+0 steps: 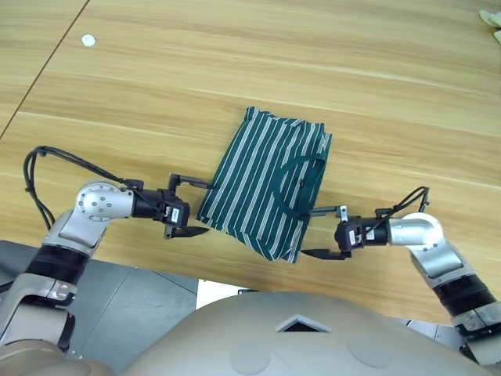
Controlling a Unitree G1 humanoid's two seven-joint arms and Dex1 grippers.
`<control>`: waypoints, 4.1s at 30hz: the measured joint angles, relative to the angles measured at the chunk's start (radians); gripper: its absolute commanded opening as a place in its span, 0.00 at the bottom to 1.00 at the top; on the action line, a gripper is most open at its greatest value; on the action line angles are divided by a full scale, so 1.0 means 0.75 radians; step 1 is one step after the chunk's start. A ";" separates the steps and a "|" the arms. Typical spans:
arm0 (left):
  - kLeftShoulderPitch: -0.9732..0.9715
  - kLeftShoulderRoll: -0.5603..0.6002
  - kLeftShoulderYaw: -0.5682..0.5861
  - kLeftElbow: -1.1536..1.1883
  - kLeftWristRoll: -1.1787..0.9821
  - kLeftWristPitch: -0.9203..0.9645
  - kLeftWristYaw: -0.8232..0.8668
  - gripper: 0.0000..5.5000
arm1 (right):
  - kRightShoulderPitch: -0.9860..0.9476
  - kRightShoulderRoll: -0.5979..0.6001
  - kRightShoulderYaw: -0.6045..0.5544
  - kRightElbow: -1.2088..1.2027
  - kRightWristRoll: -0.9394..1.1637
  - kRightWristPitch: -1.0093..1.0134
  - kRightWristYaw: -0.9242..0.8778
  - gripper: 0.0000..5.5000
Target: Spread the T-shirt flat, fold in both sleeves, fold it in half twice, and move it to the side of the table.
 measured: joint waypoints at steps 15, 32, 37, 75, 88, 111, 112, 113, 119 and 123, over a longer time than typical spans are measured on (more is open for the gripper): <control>-0.040 -0.101 -0.062 -0.060 -0.067 0.061 -0.055 0.95 | -0.222 0.089 -0.126 -0.134 -0.037 0.155 -0.142 0.74; -0.032 -0.096 -0.021 -0.101 -0.070 0.102 -0.046 0.95 | -0.454 0.071 0.148 0.368 -0.371 -0.010 -0.114 0.74; -0.022 -0.091 -0.007 -0.120 -0.071 0.109 -0.043 0.95 | -0.445 -0.066 0.102 0.400 -0.370 -0.017 -0.111 0.74; -0.062 -0.174 -0.163 -0.122 -0.042 0.078 -0.127 0.95 | 0.237 -0.380 -0.082 -0.270 -0.236 0.051 0.031 0.74; -0.095 -0.213 -0.196 -0.087 -0.068 0.017 -0.162 0.80 | 0.210 -0.383 -0.058 -0.251 -0.264 0.028 0.007 0.68; -0.138 -0.202 -0.245 0.040 -0.044 -0.062 -0.202 0.15 | 0.154 -0.362 -0.032 -0.227 -0.320 0.080 -0.028 0.02; -0.137 -0.201 -0.246 0.040 -0.044 -0.059 -0.202 0.15 | 0.152 -0.358 -0.032 -0.227 -0.322 0.081 -0.028 0.02; -0.136 -0.199 -0.246 0.039 -0.044 -0.056 -0.202 0.15 | 0.150 -0.353 -0.032 -0.226 -0.322 0.081 -0.028 0.02; -0.135 -0.196 -0.247 0.040 -0.041 -0.042 -0.197 0.15 | 0.147 -0.344 -0.032 -0.227 -0.323 0.086 -0.028 0.02; -0.134 -0.194 -0.247 0.031 -0.046 -0.028 -0.202 0.15 | 0.147 -0.343 -0.032 -0.230 -0.320 0.085 -0.027 0.02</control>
